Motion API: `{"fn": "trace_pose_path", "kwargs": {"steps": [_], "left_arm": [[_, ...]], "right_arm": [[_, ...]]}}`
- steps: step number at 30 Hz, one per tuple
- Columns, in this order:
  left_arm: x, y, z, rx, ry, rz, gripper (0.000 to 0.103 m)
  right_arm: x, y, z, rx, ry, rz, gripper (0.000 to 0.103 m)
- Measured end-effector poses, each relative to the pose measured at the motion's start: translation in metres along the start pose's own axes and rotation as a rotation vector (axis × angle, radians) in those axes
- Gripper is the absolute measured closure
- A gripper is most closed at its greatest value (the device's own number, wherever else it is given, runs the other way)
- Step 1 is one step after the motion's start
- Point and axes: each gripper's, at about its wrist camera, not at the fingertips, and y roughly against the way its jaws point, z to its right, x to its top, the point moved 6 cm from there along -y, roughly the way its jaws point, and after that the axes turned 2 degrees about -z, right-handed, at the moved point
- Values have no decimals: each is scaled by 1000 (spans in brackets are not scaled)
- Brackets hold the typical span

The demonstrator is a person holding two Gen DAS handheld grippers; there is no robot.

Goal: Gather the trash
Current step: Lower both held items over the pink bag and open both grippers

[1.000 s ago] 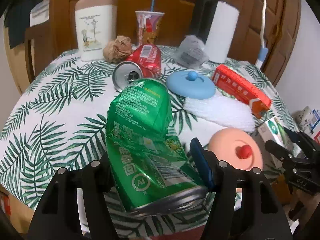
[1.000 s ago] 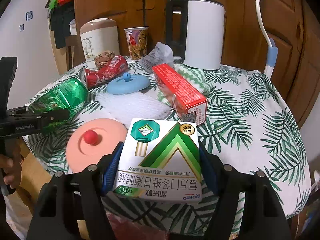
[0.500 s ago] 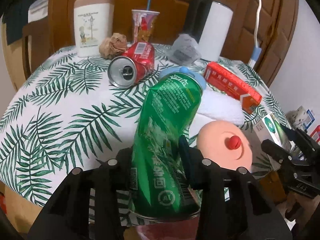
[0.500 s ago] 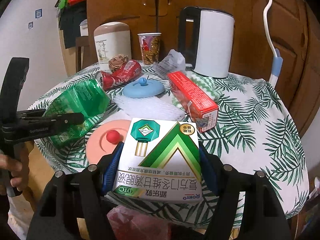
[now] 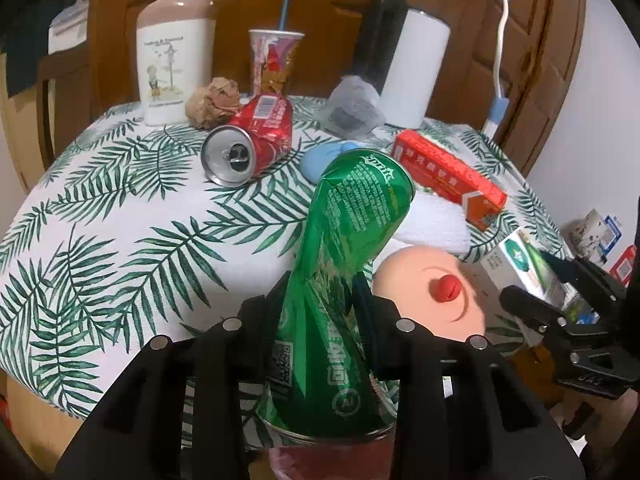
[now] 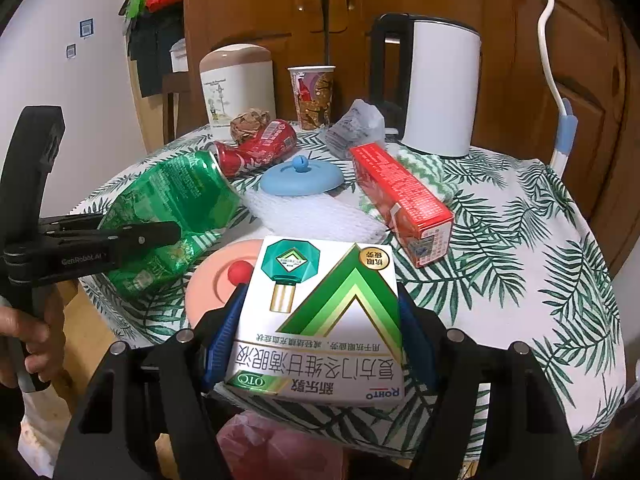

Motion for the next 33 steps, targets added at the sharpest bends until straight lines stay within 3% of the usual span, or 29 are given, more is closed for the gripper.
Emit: {"fn": "trace_pose_path", "kwargs": {"steps": [12,20,24,27,33], "left_arm": [[-6,25,10,-16,-15,26,69],[-59,64,30,-42,-76,-10,69],[-110,60,37,-47,-105,-88,69],[-153,36,36,-32,-116,-178,69],[-249,-62,17,31,-123,-442,71]], "right_arm": [[-3,22,-9,38,0,12,33],[-53,63,-26,83,5,-23,33],[-98,59,-38,108,-2,-91,33],[-143,32,-43,130,-21,-178,33],[-237,-53,-48,153,-19,-405,33]]}}
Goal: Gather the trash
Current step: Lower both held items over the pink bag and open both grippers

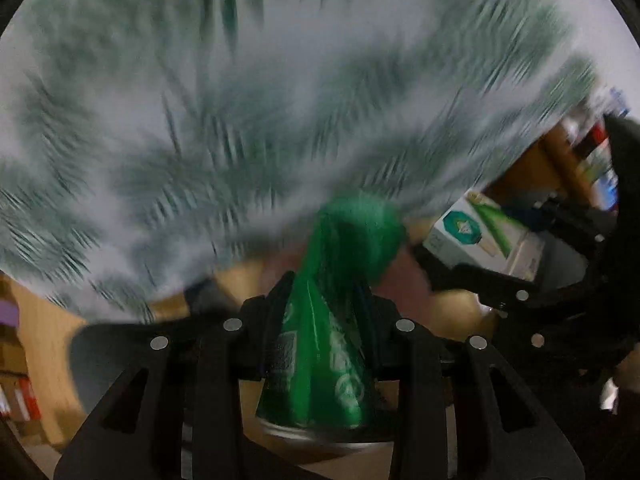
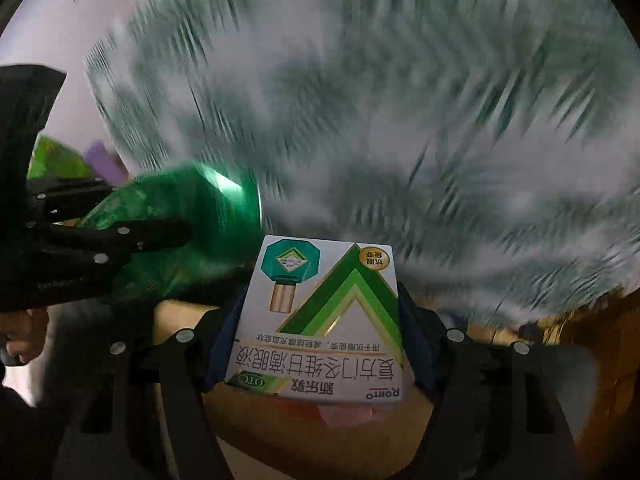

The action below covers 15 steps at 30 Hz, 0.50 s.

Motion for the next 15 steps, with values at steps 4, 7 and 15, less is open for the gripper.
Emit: {"fn": "trace_pose_path", "kwargs": {"steps": [4,7,15], "left_arm": [[-11,-62,-6,24,-8,-106,77],[-9,-82,-8,22,-14,-115,78],[14,-119,-9,31,-13,-165,75]], "right_arm": [[-16,-57,9,7,6,-103,33],[-22,-84,15,8,4,-142,33],[-26,-143,34,-33,-10,-264,19]]}}
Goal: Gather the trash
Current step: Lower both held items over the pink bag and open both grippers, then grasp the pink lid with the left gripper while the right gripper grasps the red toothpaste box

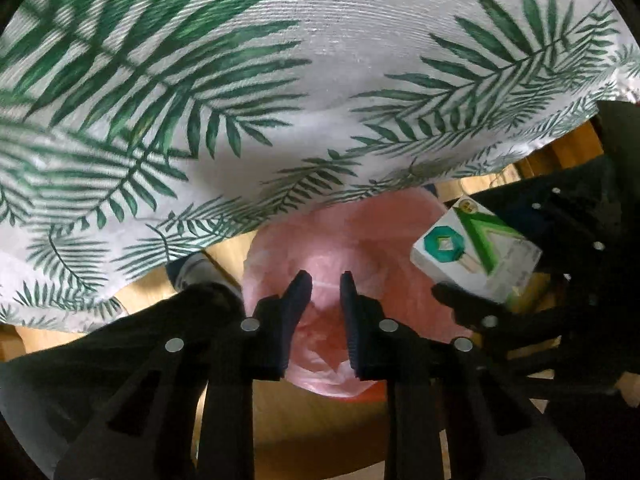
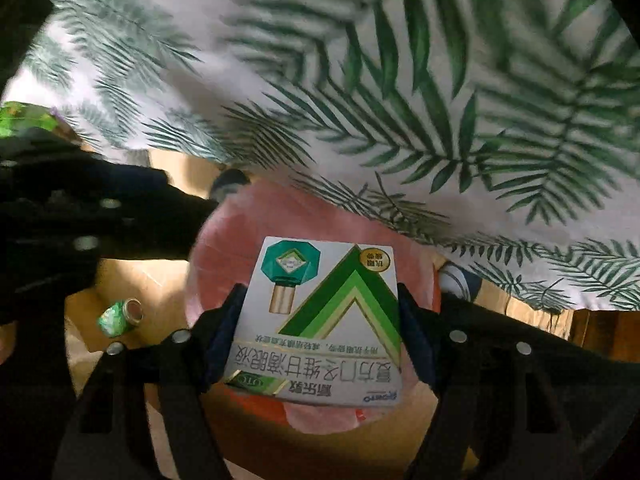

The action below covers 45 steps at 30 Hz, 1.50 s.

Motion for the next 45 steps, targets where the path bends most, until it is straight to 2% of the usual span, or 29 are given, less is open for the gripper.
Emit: {"fn": "trace_pose_path", "kwargs": {"steps": [2,3,5,8,10,11,12,14,15,23,27,31,32,33,37,39,43,45], "left_arm": [[2,-3,-4,18,0,-4,62],[2,-4,-5,18,1,-13,62],[1,-6,-8,34,10,-20,61],[3,-8,-10,46,21,-28,49],[3,-3,-12,59,24,-22,48],[2,-1,-12,62,25,-17,44],[2,3,-12,69,27,-10,31],[1,14,-11,87,30,22,18],[1,22,-10,93,31,41,15],[-2,80,-3,123,42,144,15],[-2,129,5,152,34,230,15],[2,194,6,146,47,356,15],[5,206,4,143,52,382,13],[10,225,2,143,58,423,5],[36,292,-8,145,74,567,6],[53,314,-12,141,80,609,6],[91,338,-9,139,73,658,6],[108,339,-3,127,68,662,6]], "right_arm": [[1,-6,-1,-24,17,-4,15],[2,-5,1,-36,19,-4,11],[3,-1,2,-26,10,9,10],[3,10,8,-33,-8,29,10],[3,19,13,-34,-18,46,10],[5,21,14,-41,-20,54,10],[6,30,16,-47,-24,70,10],[7,49,18,-45,-30,110,8],[7,57,19,-50,-31,126,6],[-1,134,16,-81,-34,259,5],[-1,177,14,-100,-49,333,5],[2,226,11,-107,-54,427,5],[6,245,10,-110,-53,463,5],[9,255,8,-115,-52,485,5],[34,311,6,-145,-38,602,5],[55,341,8,-172,-22,666,5],[101,376,23,-237,-3,736,5],[127,377,32,-275,-1,741,5]]}}
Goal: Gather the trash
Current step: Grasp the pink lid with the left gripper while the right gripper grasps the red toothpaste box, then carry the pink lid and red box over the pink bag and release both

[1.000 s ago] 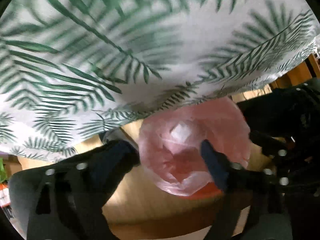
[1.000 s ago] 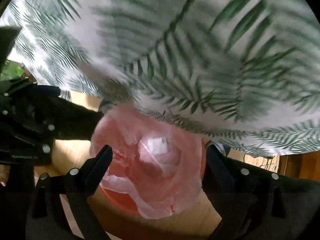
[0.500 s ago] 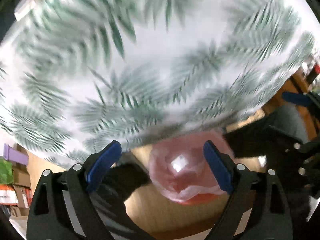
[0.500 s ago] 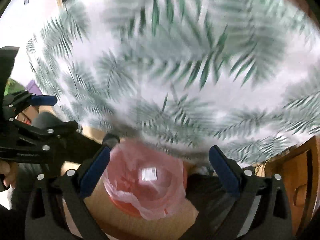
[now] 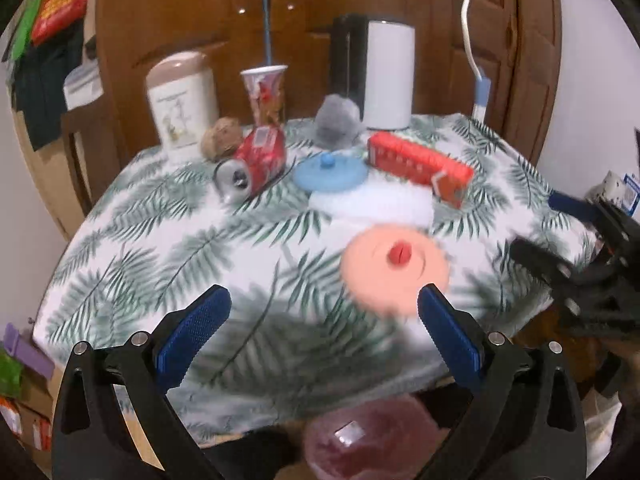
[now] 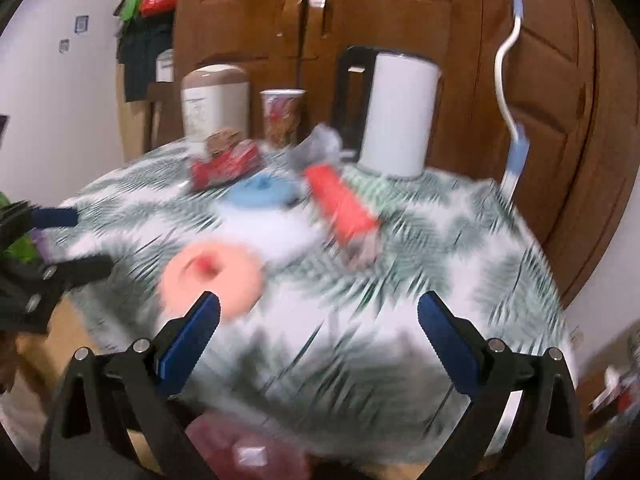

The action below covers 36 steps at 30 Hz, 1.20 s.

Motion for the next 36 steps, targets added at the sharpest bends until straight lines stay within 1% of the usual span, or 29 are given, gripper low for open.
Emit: {"fn": "trace_pose_path", "kwargs": {"steps": [2,5,6,7,9,10,12,14,15,16,17,18,19,21,22,23,26,28,30,31,32,33,34,35,36], "left_arm": [[11,-12,7,-17,4,-8,6],[17,-25,19,-32,11,-23,6],[19,-31,23,-36,13,-30,6],[19,-32,25,-38,14,-33,6],[20,-40,30,-44,15,-45,6],[20,-43,31,-44,15,-49,6],[19,-47,32,-48,18,-56,6],[18,-51,32,-52,21,-62,6],[18,-53,33,-56,22,-63,7],[17,-56,33,-56,21,-65,9],[16,-59,33,-60,18,-72,16],[15,-61,34,-60,17,-79,19],[14,-63,35,-62,16,-80,25],[11,-65,36,-64,8,-87,42],[9,-67,38,-67,-1,-94,47],[8,-67,40,-60,-10,-94,49],[7,-67,43,-35,-38,-85,49],[7,-67,42,-36,-36,-81,49],[8,-65,44,-53,-33,-69,55],[9,-64,46,-59,-40,-66,62],[9,-65,48,-59,-53,-68,67],[8,-65,51,-53,-70,-66,69],[8,-67,53,-59,-79,-69,79],[6,-69,56,-69,-80,-78,80],[6,-69,57,-63,-82,-73,81]], "right_arm": [[15,-16,9,-9,2,0,5],[30,-42,19,-26,13,-24,7],[33,-52,23,-24,15,-35,12],[35,-60,24,-16,17,-48,20],[35,-75,25,-9,21,-74,31],[35,-80,25,-5,23,-82,33],[35,-88,22,1,33,-93,34],[33,-95,20,8,41,-106,41],[32,-98,19,12,44,-113,48],[31,-102,18,12,47,-122,61],[30,-104,17,13,50,-134,66],[28,-107,16,19,47,-144,67],[27,-107,16,20,44,-142,68],[26,-106,15,13,48,-138,68],[25,-106,15,11,49,-139,68],[25,-105,15,9,50,-138,68],[24,-104,15,7,46,-138,68],[24,-104,16,3,44,-138,68],[25,-105,16,0,44,-140,68],[25,-106,16,0,42,-142,68],[25,-106,17,1,40,-142,68],[25,-106,17,1,41,-142,68],[25,-106,17,-1,43,-142,68],[25,-106,17,-3,45,-143,68],[25,-107,17,-7,48,-146,68]]}}
